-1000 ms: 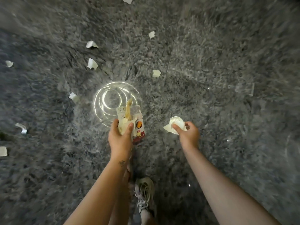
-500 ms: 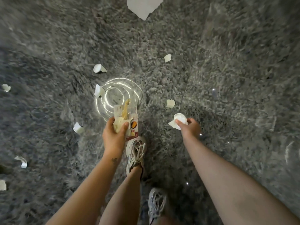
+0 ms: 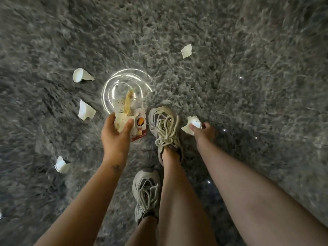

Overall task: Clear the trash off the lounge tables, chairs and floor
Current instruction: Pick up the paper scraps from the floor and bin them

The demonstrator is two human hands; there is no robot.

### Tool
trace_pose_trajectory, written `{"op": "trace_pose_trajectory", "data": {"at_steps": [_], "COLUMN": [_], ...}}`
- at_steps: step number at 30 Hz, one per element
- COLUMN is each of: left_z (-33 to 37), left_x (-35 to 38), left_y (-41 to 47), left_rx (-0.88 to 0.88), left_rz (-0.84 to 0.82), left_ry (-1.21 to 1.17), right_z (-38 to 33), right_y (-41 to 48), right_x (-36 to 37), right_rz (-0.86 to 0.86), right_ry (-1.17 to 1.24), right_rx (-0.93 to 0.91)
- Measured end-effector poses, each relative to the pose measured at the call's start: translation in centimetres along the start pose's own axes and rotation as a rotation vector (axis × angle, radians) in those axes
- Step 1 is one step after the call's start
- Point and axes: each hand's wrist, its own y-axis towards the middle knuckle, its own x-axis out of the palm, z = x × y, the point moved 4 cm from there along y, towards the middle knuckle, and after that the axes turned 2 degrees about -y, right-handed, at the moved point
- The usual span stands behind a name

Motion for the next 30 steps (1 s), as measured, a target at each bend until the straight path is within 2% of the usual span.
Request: {"op": "trace_pose_trajectory", "data": {"at_steps": [4,9,14,19,25,28,30], "left_z": [-1.6,-0.6,3.2,6.5,7.0,6.4,6.3], "left_x": [1.5,3.3,5.9,7.5,7.1,6.6,6.3], "left_y": [3.6,6.1,9.8,13.8,15.2,14.9,14.6], "left_rx": [-0.038,-0.031,-0.001,0.033,0.005,-0.029,-0.038], "left_rz": [0.011,0.035,0.025,0.028,0.05,0.061,0.073], "left_ry": [0.008,-0.024,-0.064,-0.091,-0.113,-0.12,-0.126], "right_z": [-0.5,-2.8,-12.9,-22.6,-25.3,-25.2,-25.1], "right_y": [3.4,3.9,6.3,9.2,10.8,10.9,10.4], "right_x": [3.3,3.7,3.6,5.7,7.6,8.5,8.8], "right_rz": [0.051,0.077,0.077,0.031,0.074,-0.001,-0.028], "right_ry": [-0.046,-0.059,-0.016,-0.066,-0.185,-0.175,-0.259], "right_rx": [0.014,-0.064,-0.328,-0.451,-0.354,-0.29,-0.28]}}
